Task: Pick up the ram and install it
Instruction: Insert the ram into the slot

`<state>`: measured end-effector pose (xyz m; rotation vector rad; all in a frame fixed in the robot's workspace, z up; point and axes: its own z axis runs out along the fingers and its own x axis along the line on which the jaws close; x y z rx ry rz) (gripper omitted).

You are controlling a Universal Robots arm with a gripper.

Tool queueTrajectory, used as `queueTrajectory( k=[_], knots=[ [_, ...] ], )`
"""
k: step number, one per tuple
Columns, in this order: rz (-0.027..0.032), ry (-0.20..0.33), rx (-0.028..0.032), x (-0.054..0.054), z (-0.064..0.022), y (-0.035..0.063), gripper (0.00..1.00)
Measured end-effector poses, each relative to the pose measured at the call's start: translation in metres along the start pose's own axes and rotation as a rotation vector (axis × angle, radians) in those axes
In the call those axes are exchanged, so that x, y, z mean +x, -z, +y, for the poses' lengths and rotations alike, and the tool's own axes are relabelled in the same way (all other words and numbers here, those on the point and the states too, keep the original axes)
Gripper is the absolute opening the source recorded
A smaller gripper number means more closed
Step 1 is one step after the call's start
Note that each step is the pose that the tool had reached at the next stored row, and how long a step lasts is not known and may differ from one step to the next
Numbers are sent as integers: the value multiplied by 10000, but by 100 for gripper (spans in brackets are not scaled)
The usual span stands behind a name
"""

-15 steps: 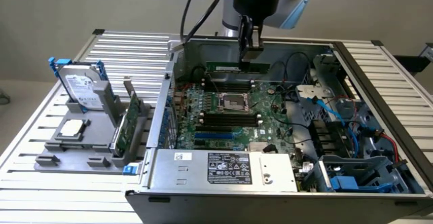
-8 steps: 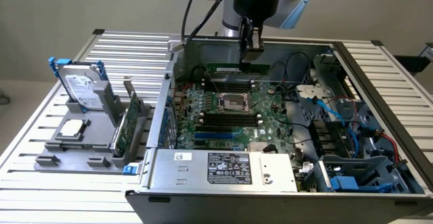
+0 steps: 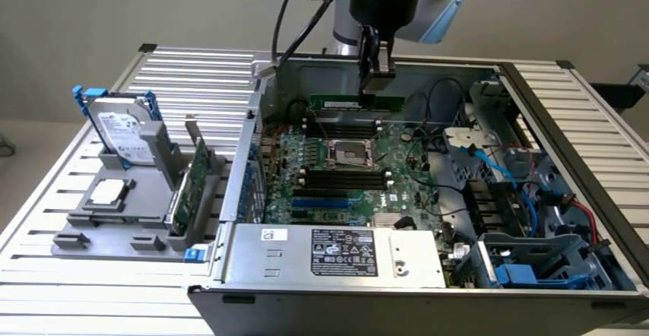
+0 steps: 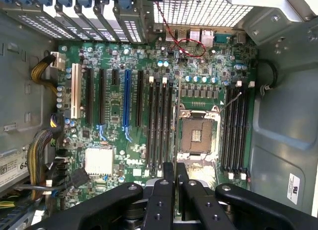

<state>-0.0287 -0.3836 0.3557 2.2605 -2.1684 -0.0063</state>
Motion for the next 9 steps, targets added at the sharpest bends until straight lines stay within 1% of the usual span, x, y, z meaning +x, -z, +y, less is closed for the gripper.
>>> queueTrajectory(
  k=[2,3,5,9],
  knots=[
    [1,1,0,0,0,0,13],
    [22,0,0,0,1,-7,13],
    [32,1,-3,10,3,-40,13],
    [29,1,-4,44,4,-114,13]
  ],
)
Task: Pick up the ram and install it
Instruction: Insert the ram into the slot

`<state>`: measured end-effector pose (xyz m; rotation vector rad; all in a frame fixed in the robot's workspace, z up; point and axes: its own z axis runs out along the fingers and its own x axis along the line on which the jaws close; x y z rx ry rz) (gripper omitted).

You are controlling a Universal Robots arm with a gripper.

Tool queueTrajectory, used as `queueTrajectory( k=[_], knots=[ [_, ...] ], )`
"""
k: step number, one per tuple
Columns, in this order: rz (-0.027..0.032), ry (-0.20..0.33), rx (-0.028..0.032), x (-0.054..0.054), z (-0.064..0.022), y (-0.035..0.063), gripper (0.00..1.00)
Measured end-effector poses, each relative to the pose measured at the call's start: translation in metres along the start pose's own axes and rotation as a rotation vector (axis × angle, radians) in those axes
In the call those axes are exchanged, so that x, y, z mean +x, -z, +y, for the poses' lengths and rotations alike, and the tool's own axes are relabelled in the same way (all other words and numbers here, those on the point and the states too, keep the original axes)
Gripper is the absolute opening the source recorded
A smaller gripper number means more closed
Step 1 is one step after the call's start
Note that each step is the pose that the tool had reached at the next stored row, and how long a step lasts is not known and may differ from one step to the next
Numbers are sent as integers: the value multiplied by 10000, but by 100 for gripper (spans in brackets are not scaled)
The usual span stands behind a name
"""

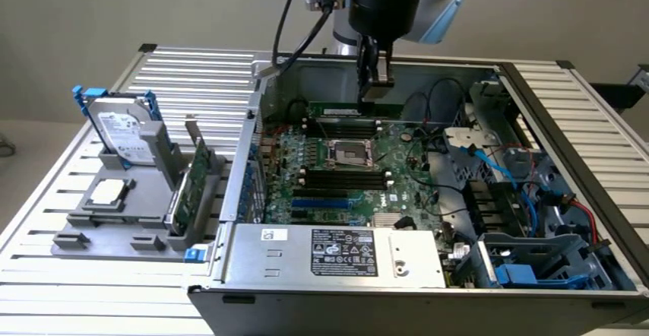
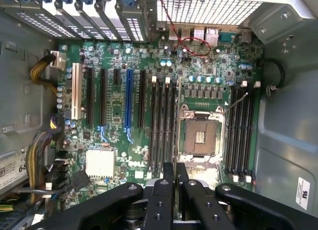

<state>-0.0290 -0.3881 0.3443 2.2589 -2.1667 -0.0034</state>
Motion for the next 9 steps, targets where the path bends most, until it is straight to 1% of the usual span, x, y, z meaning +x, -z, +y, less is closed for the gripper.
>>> queueTrajectory(
  k=[9],
  knots=[
    [0,-1,0,34,2,-164,13]
  ],
)
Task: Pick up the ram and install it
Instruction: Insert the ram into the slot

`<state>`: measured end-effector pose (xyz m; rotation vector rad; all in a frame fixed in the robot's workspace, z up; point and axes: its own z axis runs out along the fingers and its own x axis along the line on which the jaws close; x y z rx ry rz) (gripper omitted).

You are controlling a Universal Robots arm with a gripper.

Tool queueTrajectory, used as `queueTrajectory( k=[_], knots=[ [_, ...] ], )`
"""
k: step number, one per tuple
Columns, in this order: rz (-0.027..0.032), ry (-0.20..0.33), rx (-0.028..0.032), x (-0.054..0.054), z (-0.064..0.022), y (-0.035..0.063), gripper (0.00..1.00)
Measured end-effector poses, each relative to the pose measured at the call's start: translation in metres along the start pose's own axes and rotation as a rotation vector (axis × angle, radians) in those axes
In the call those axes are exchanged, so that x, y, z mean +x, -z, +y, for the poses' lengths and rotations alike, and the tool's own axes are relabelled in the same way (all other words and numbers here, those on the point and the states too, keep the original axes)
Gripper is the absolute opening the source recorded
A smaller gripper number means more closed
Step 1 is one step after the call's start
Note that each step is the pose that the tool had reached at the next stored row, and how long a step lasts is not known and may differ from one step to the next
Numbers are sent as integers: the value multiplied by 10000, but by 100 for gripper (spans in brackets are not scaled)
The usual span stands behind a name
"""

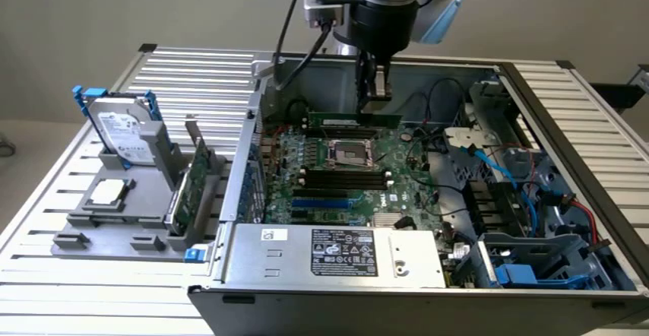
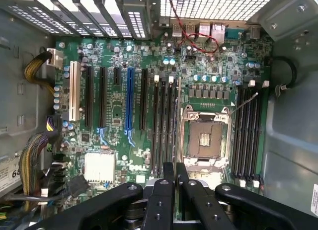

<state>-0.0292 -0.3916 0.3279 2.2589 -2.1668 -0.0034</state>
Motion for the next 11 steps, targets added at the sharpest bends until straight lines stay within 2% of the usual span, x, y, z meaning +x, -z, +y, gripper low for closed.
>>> queueTrajectory(
  k=[11],
  knots=[
    [17,-124,-2,9,47,-201,13]
  ],
)
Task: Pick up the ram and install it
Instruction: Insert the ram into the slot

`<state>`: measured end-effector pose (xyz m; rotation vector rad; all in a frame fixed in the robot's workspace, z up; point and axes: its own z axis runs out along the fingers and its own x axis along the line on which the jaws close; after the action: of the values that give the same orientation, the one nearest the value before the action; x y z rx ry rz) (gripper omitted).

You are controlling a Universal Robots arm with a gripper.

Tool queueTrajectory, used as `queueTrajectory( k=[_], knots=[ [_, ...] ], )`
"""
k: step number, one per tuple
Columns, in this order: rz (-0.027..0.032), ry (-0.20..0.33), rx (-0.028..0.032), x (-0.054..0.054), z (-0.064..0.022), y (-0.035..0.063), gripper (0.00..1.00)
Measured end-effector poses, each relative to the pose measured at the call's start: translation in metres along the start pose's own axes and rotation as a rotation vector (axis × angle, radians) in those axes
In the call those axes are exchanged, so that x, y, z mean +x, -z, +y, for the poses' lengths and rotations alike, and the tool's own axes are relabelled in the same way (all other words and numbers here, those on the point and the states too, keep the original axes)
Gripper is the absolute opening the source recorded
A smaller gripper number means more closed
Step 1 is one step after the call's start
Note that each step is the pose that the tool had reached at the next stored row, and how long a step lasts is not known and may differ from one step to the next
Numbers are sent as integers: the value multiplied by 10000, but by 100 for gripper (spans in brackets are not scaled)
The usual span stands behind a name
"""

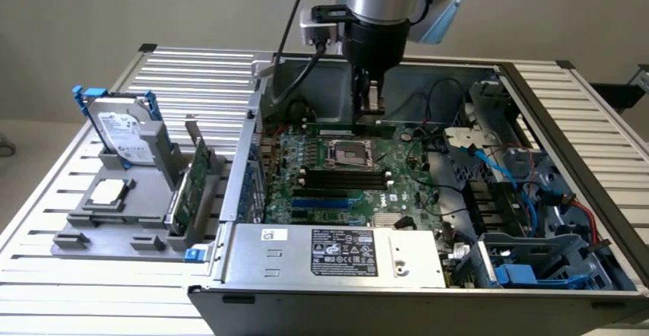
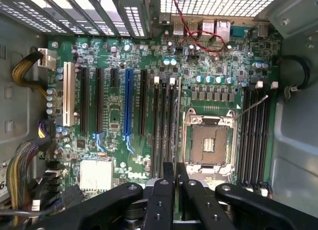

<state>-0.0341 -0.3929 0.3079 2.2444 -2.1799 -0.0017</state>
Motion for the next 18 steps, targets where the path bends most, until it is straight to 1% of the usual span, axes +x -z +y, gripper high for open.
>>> queueTrajectory(
  k=[3,7,15,18],
  knots=[
    [7,-138,-1,3,14,-54,13],
    [8,-153,-1,11,13,-128,13],
    [7,-153,-1,44,-37,-273,13],
    [28,-157,-3,76,-38,-315,13]
  ],
)
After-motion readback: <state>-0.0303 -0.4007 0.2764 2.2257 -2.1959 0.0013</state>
